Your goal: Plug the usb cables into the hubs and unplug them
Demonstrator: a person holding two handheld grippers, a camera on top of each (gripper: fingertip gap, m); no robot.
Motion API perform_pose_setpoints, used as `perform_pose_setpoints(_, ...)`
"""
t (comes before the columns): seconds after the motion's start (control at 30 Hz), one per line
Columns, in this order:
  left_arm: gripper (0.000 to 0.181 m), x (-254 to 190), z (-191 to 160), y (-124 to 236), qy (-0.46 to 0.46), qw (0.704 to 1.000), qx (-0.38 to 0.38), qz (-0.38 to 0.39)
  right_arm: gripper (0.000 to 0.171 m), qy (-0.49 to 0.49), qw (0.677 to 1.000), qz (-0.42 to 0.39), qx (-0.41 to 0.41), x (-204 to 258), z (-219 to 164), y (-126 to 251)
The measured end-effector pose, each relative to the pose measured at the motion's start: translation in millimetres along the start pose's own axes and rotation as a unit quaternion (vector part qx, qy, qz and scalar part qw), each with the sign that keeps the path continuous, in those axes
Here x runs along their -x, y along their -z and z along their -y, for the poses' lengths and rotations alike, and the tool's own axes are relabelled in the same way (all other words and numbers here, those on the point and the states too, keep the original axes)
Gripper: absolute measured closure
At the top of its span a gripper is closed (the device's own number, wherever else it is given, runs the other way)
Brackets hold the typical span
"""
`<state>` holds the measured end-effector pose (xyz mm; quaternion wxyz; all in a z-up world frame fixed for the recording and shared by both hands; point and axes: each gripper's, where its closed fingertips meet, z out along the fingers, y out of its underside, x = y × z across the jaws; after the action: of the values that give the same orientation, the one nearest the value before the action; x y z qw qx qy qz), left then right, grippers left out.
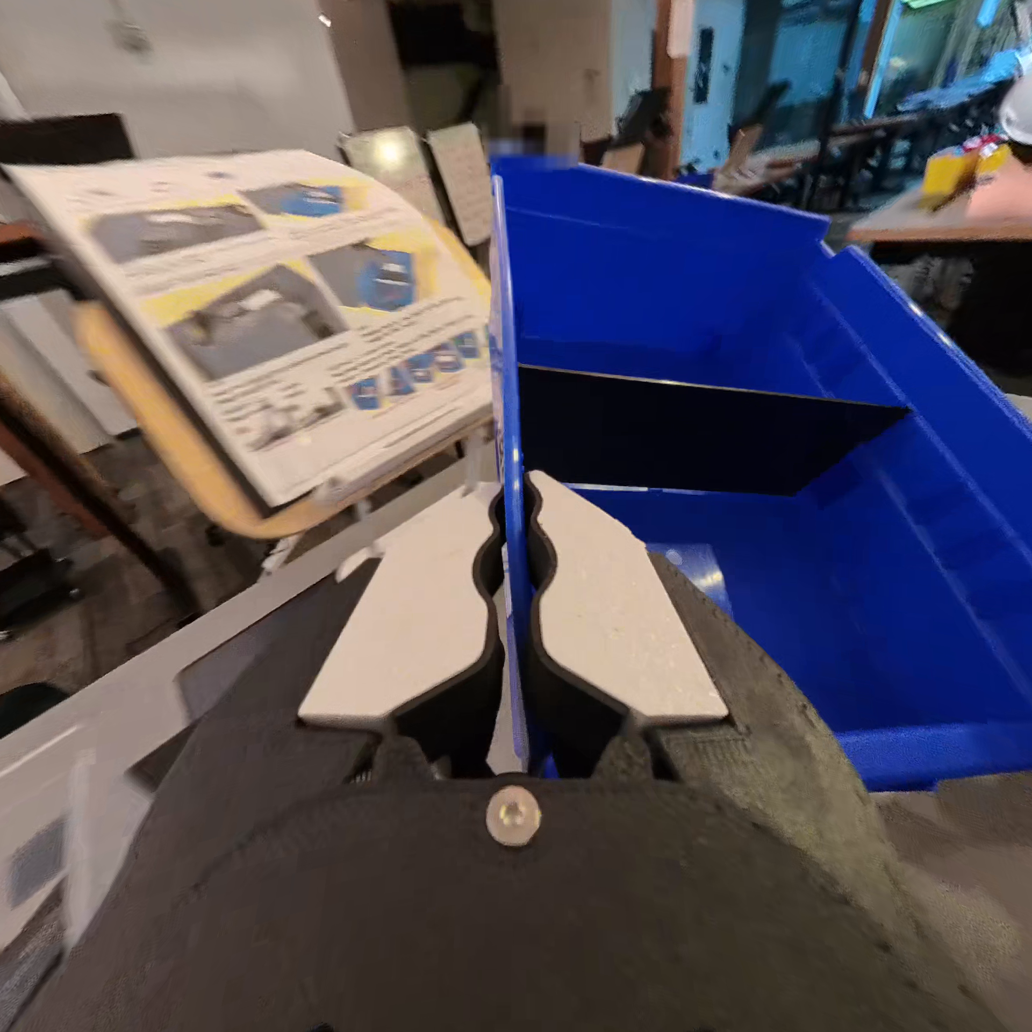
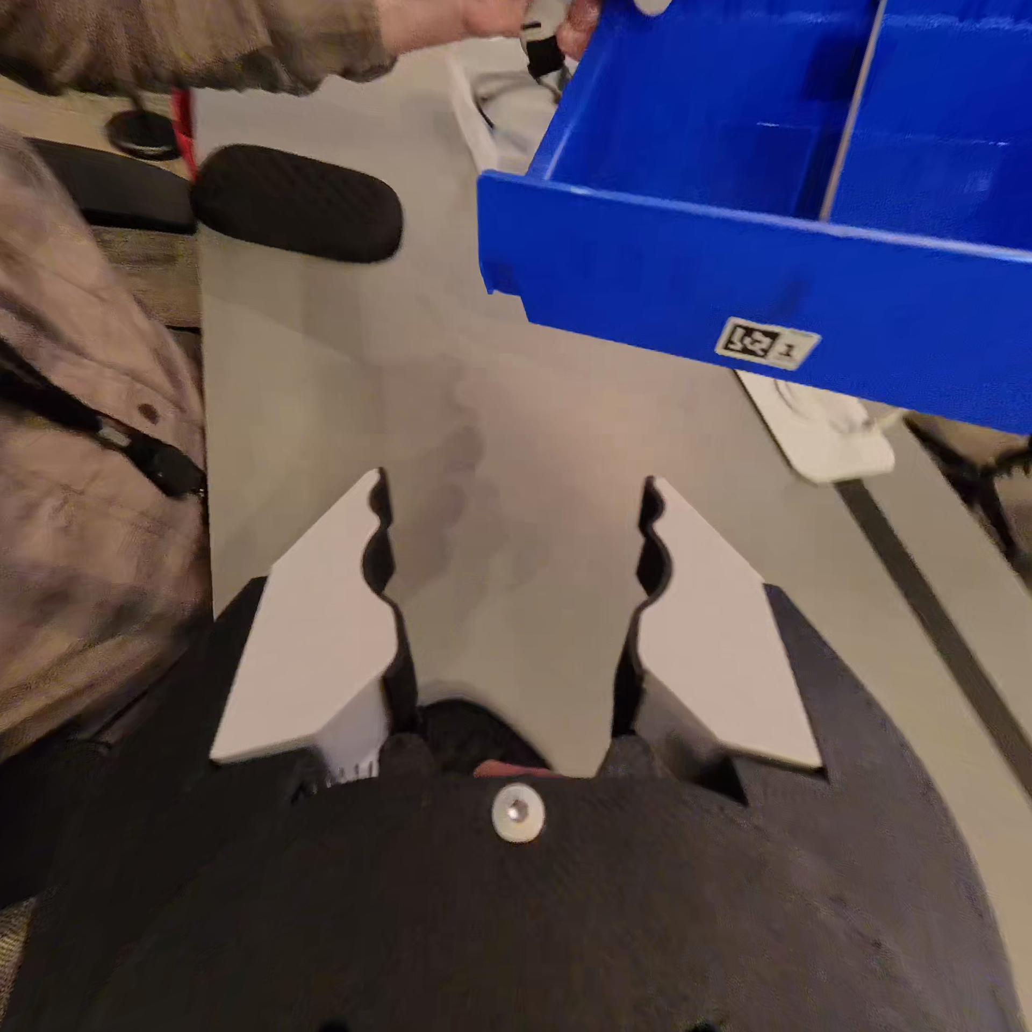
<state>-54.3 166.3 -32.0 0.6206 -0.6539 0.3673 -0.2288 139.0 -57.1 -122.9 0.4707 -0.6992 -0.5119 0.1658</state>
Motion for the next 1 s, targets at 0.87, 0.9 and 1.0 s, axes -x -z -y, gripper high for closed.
perform_pose_setpoints(0.87, 0.172, -204.8, -119.8, -277.9, 0.179, 0.976, 0.116, -0.049, 0.122, -0.284, 0.875, -0.374, 0.117, -161.9, -219.3, 48.8)
perform_pose_setpoints(0.9, 0.17, -207.6, -118.8, -279.0, 0.175, 0.976, 0.119, -0.048, 0.123, -0.281, 0.875, -0.374, 0.129, -166.6, -223.2, 51.4)
perform_pose_setpoints(1.0, 0.151, -227.9, -117.1, -279.8, 0.181, 0.97, 0.132, -0.093, 0.13, -0.274, 0.872, -0.372, 0.162, -184.0, -239.5, 66.0)
